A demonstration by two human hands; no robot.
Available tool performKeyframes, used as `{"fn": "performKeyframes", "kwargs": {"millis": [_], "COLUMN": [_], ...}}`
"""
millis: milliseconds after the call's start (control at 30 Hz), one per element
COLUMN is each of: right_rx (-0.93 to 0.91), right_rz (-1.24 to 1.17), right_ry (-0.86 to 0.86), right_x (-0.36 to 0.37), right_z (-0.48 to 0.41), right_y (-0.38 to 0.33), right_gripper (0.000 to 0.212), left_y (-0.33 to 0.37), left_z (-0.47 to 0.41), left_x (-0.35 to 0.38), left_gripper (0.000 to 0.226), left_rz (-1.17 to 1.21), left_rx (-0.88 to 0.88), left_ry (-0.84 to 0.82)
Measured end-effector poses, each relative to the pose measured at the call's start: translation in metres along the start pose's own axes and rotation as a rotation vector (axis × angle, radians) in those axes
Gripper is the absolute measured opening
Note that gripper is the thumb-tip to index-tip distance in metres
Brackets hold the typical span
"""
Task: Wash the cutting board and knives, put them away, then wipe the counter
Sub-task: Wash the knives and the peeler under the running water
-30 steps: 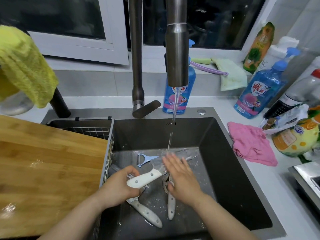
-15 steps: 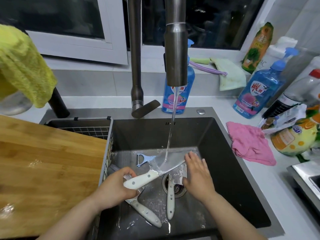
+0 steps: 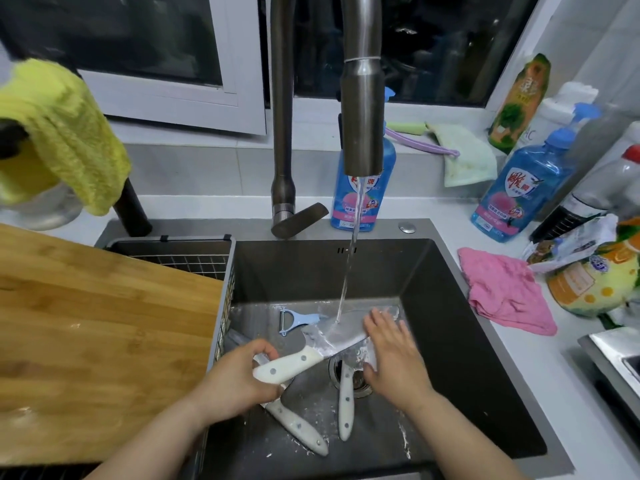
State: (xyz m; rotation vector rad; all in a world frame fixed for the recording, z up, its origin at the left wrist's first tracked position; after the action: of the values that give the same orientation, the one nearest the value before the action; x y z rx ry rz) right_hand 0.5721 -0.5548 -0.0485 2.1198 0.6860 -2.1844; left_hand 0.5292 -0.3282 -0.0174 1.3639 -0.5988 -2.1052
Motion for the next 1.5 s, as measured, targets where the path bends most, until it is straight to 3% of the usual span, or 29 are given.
{"fn": "performKeyframes", "kwargs": {"millis": [67, 167, 367, 533, 600, 667, 800, 900, 1033, 1200, 1367, 1500], "right_rx": [-0.131, -0.237, 0.081, -0.182, -0.127, 0.047, 0.331, 0.377, 0.389, 0.3, -0.037, -0.232], "right_rz": [0.083, 0.101, 0.141, 0.151, 0.128, 0.134, -0.128, -0.356, -0.66, -0.671, -0.675, -0.564], "right_ry": [-0.019, -0.123, -0.019, -0.059, -0.086, -0.07, -0.103, 0.009, 0.013, -0.083, -0.362, -0.469], "right_x": [0.011, 0.023, -0.002, 0.016, 0.01, -0.004, -0.02, -0.024, -0.019, -0.001, 0.017, 0.025], "right_z": [0.003, 0.007, 0.01, 0.02, 0.018, 0.018, 0.01, 0.007, 0.001, -0.01, -0.02, -0.029], "right_y": [-0.022, -0.038, -0.019, -0.046, -0.05, -0.038, -0.013, -0.016, -0.033, -0.067, -0.131, -0.17], "right_gripper": [0.104, 0.101, 0.091, 0.1, 0.094, 0.085, 0.065, 0.055, 0.048, 0.049, 0.053, 0.057], "left_y": [0.001, 0.002, -0.008, -0.008, -0.008, -0.009, -0.008, -0.004, -0.007, -0.024, -0.046, -0.06], "left_z": [0.002, 0.004, 0.014, 0.022, 0.026, 0.031, 0.045, 0.06, 0.086, 0.121, 0.144, 0.146], "left_x": [-0.001, -0.002, 0.002, -0.001, -0.005, -0.008, -0.013, -0.023, -0.042, -0.077, -0.107, -0.111], "left_gripper": [0.032, 0.031, 0.033, 0.03, 0.03, 0.03, 0.029, 0.027, 0.023, 0.024, 0.018, 0.019], "left_rz": [0.017, 0.034, 0.01, 0.071, 0.103, 0.128, 0.105, 0.047, 0.048, 0.115, -0.133, -0.276], "left_rx": [-0.003, -0.004, 0.0, -0.008, -0.028, -0.048, -0.086, -0.091, -0.138, -0.235, -0.309, -0.359], "left_ry": [0.015, 0.027, 0.012, 0.028, 0.014, -0.014, -0.014, 0.033, 0.149, 0.295, 0.392, 0.462]}}
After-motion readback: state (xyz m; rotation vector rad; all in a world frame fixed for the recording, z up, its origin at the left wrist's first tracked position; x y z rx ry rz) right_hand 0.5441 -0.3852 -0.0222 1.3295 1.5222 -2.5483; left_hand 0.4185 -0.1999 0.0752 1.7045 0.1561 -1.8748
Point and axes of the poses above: each hand's wrist, its own z-axis away from the middle knuckle, its own x-axis out of the palm, y = z × x, the point moved 2 cm from there along -z, towards the middle knuckle, and after that the axes turned 11 degrees about -z, right-handed, at the moved point
